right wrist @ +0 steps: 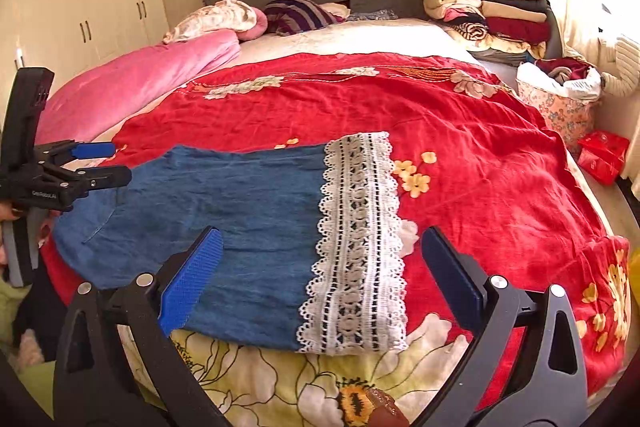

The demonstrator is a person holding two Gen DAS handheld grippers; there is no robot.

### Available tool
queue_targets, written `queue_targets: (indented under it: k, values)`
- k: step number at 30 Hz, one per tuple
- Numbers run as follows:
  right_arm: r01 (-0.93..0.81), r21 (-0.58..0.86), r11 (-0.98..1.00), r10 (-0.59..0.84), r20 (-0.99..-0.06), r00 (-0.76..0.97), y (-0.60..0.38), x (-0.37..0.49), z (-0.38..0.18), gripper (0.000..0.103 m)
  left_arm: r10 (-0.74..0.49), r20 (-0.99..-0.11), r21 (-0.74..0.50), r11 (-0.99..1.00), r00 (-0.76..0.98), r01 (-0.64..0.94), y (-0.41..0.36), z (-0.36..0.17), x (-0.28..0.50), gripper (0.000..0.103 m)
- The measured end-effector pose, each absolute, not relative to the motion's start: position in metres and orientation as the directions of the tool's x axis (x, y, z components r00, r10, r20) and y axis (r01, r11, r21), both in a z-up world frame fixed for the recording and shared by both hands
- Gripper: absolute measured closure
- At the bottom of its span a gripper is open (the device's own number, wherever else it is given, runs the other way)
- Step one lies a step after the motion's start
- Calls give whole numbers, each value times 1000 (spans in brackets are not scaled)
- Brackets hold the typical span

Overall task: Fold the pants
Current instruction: 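Move both open tools down to the lace hem end of the pants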

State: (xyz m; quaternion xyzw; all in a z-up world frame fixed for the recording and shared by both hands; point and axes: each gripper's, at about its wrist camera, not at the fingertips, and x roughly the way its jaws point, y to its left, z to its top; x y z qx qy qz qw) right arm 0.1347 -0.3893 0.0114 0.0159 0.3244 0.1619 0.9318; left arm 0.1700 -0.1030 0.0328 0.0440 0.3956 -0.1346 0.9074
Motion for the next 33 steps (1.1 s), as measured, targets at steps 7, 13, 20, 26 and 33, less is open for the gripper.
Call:
queue_targets:
  k: [7, 13, 20, 26, 33]
  values:
    - [-257, 148, 955, 294, -597, 747, -404, 135, 10, 9, -227, -732, -30, 953, 642, 303, -118, 38, 187, 4]
    - [-244, 152, 958, 286, -598, 749, -412, 134, 7, 9, -239, -737, -40, 950, 633, 311, -127, 41, 204, 4]
    - [-224, 164, 961, 277, -614, 739, -421, 137, 1, 9, -248, -742, -24, 938, 622, 345, -148, 40, 227, 4]
    - [-222, 176, 959, 282, -647, 709, -421, 142, -11, 9, -288, -759, -38, 915, 583, 403, -176, 30, 257, 4]
    - [-212, 228, 950, 311, -687, 657, -421, 150, -31, 9, -304, -806, -65, 899, 509, 433, -198, -3, 296, 4]
